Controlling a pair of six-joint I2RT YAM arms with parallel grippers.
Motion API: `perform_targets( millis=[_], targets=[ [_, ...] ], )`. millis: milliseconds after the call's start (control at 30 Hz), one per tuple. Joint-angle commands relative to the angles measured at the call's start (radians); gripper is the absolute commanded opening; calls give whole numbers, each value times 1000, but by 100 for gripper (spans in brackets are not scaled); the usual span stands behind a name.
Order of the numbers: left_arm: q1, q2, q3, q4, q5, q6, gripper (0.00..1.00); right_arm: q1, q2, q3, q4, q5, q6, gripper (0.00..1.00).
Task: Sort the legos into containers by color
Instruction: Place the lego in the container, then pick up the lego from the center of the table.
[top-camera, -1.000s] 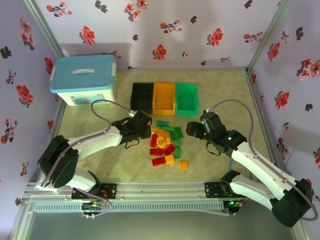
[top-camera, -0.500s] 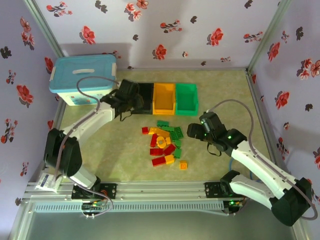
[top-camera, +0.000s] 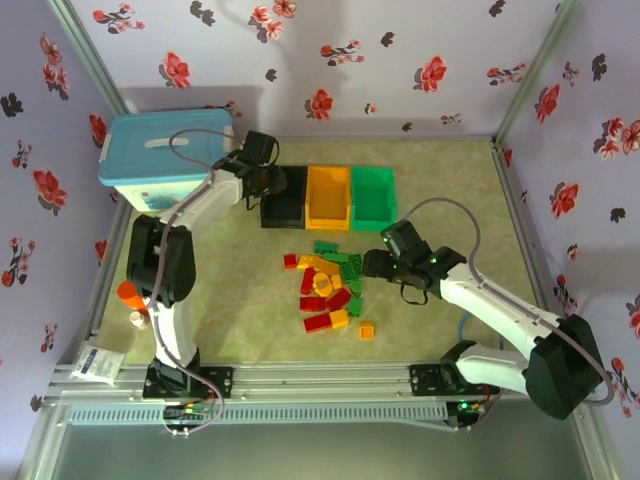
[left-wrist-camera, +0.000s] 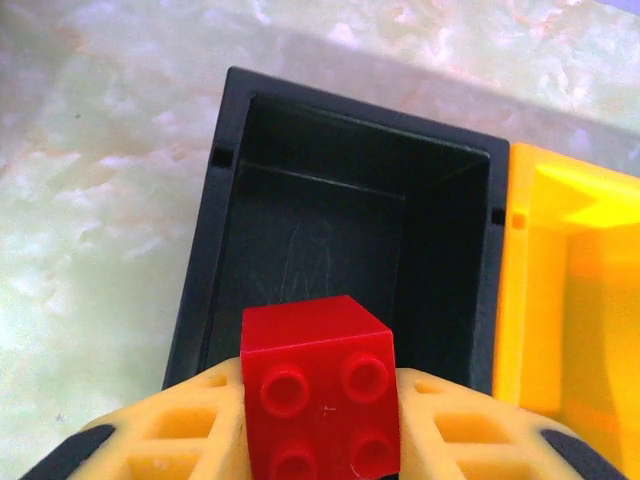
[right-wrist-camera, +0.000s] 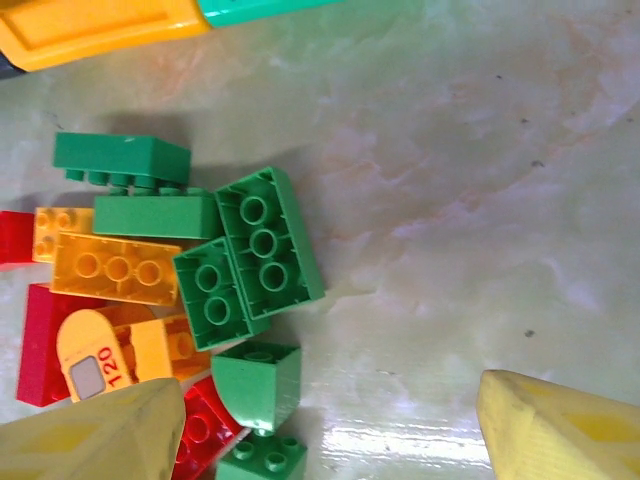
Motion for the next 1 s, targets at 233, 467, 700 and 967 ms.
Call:
perform_targets(
  millis=[233, 467, 700, 967],
  targets=[
    [-5, -45, 26, -61, 21, 35, 71, 17, 9, 62, -5, -7, -32, 82],
    [-48, -317, -250, -6, -2, 24, 73, 51, 56, 104, -4, -19, -53, 84],
    [-190, -626, -581, -47, -104, -42, 73, 106, 155, 157, 10, -7, -57, 82],
    [-291, -850, -715, -90, -194, -137, 73, 170, 244, 283, -31, 16, -65, 82]
  ],
)
